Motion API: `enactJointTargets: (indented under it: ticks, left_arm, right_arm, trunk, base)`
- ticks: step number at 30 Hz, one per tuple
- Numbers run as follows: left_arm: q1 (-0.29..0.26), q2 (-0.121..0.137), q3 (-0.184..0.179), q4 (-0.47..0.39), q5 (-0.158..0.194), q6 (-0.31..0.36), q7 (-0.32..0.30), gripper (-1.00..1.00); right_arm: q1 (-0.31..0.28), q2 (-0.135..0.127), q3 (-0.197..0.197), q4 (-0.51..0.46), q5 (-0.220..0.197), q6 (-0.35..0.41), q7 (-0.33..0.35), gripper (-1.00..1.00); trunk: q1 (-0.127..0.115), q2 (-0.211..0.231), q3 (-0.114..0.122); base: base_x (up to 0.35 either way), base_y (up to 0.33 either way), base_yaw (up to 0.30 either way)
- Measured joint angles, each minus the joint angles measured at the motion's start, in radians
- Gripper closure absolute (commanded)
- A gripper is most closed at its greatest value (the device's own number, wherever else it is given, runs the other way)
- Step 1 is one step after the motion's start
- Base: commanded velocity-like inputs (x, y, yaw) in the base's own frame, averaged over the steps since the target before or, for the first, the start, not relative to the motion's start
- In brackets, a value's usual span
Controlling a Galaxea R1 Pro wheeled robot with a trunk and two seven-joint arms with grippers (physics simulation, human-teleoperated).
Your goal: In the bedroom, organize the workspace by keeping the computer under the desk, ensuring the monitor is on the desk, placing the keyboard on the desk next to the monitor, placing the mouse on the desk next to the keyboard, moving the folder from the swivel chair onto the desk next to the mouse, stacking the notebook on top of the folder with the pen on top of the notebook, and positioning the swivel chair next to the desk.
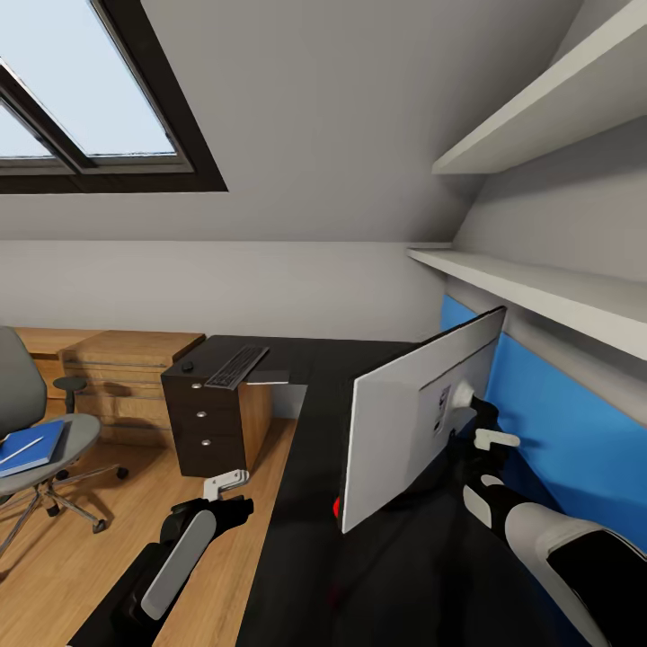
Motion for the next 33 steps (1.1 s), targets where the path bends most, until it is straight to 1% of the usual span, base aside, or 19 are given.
enactJointTargets:
  ticks: [15, 24, 33]
  left_arm:
    - [0.0, 0.0, 0.001, 0.0, 0.003, 0.0, -0.002, -1.0]
    - [0.0, 0.0, 0.001, 0.0, 0.003, 0.0, -0.002, -1.0]
    - [0.0, 0.0, 0.001, 0.0, 0.002, 0.001, -0.001, -1.0]
  right_arm:
    - [0.0, -0.001, 0.0, 0.0, 0.0, 0.0, 0.0, -1.0]
    - [0.0, 0.0, 0.0, 0.0, 0.0, 0.001, 0.0, -1.0]
    - [0.0, 0.0, 0.005, -0.003, 0.001, 0.002, 0.002, -1.0]
  trunk:
    - [0.0, 0.0, 0.0]
    - [0.001, 0.0, 0.0]
    - [0.0, 0.0, 0.0]
  base:
    - [-0.017, 0.0, 0.0]
    - [-0.29, 0.019, 0.0]
    - [-0.294, 0.176, 0.0]
